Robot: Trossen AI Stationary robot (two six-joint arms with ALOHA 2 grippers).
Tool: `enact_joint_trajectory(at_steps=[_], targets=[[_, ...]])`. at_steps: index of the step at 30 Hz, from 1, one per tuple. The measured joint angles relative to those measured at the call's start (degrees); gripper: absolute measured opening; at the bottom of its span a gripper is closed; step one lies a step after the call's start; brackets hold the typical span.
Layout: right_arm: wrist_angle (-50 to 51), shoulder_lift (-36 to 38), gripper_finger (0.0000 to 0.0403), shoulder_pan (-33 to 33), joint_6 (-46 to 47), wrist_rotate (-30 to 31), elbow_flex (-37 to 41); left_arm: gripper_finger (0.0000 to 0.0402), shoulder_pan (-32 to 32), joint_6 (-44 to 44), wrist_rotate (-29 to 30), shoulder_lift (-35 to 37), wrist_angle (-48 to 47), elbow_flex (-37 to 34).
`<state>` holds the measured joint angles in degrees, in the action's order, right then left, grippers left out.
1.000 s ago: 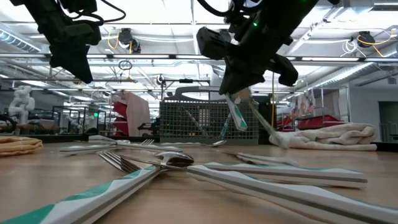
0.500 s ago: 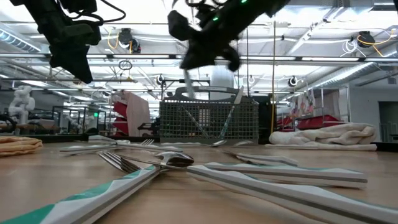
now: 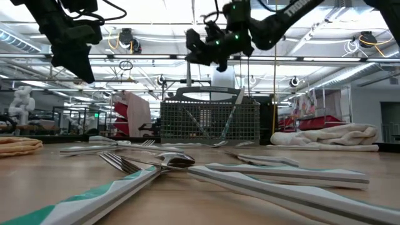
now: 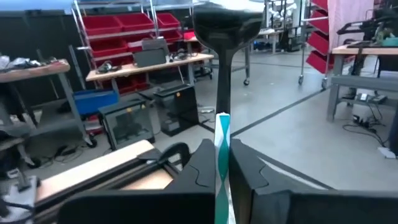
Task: Sort silverware
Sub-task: Put the top right blue fork into the gray silverware rack
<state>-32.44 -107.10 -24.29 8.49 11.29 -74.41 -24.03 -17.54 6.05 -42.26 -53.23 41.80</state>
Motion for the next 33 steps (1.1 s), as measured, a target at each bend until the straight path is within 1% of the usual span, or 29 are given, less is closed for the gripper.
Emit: enact_joint_trajectory(at_steps=[4,6,11,19,26,29,33], targets=[[0.39,-0.27,0.0,-3.03,-1.47,-2.35,0.0,0.007,0.0,-0.01,0.05,0.0,0.41,0.0],[0.65,-0.55,0.0,-3.84,-2.92,-3.04,0.0,0.007,0.0,-0.02,0.22,0.0,0.41,0.0],[0.67,-2.6,0.0,-4.96,-3.86,-7.33,0.0,0.007,0.0,-0.01,0.48,0.0,0.43,0.0],[-1.54,-7.73,0.0,-5.12,-4.92,-8.47,0.02,0.007,0.0,0.36,0.71,0.0,0.43,0.0],[-0.32,-9.25,0.0002,-4.94,-3.14,-8.26,0.04,0.007,0.0,0.41,0.73,0.0,0.32,0.0],[1.27,-8.94,0.0023,-4.94,-2.05,-8.2,0.04,0.007,0.0,0.42,0.72,0.0,0.29,0.0],[2.66,-8.88,0.0081,-4.92,-1.66,-8.2,0.04,0.007,0.0,0.42,0.72,0.0,0.28,0.0]])
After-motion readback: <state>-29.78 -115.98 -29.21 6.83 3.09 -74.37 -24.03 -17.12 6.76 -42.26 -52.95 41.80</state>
